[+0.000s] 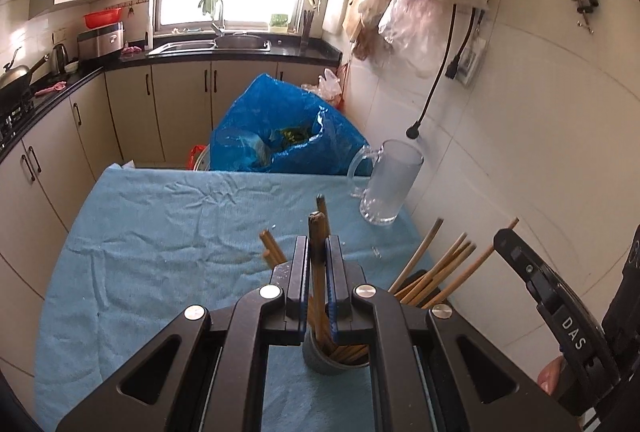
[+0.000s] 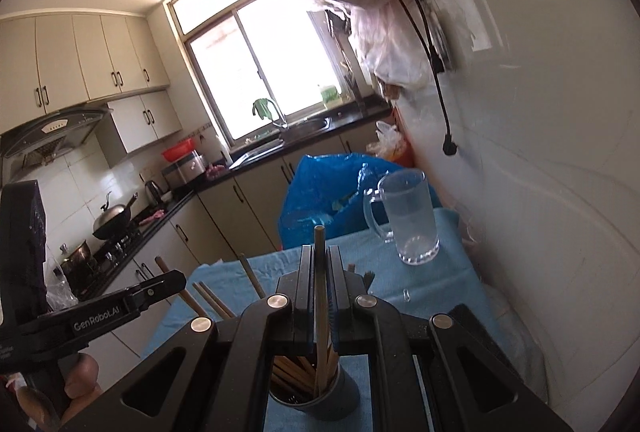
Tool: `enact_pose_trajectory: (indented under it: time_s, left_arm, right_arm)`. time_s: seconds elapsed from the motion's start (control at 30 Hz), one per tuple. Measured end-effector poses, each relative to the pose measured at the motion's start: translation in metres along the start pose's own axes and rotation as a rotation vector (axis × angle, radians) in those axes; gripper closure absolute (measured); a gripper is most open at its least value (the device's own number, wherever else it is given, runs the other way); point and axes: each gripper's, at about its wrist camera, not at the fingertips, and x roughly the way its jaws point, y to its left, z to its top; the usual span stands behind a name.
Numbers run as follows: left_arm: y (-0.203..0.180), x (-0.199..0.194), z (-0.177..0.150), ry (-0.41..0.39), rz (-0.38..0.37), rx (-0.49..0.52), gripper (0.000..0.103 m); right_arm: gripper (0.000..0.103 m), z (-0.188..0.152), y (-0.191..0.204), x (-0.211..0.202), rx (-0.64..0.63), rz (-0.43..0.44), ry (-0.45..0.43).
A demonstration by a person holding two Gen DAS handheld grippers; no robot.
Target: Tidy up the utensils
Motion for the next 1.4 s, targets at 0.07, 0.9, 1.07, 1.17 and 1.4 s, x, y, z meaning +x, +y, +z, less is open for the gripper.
enact_pose_trajectory:
  time_s: [0.07,0.9,1.07,1.17,1.4]
  left_arm:
    - [0.001,0.003,-0.003,0.009,0.003,0.002,0.096]
    - [0.016,0.014,-0.016,0.044,0.069,-0.016,0.086]
    - [0.023,-0.014,-0.017,-0.023,0.120,-0.029,0.056]
    - [0.031,-0.040,-0.024,-0.084,0.161,-0.039,0.036]
    - [0.045,-0.088,-0.068,-0.160,0.263,-0.002,0.009]
  right_arm:
    - [0.097,-0.004,0.000,0.003,0.000,-0.004,0.008]
    - [0.096,-0.016,-0.002,0.013,0.013,-0.023,0.074]
    - [0.073,-0.008,0.004,-0.018,-0.005,-0.040,0.015]
    - [0.040,-0.012,0.009,-0.045,-0.027,-0.089,-0.042]
    - [0.004,-0.047,0.037,-0.086,-0.143,-0.222,-0.086]
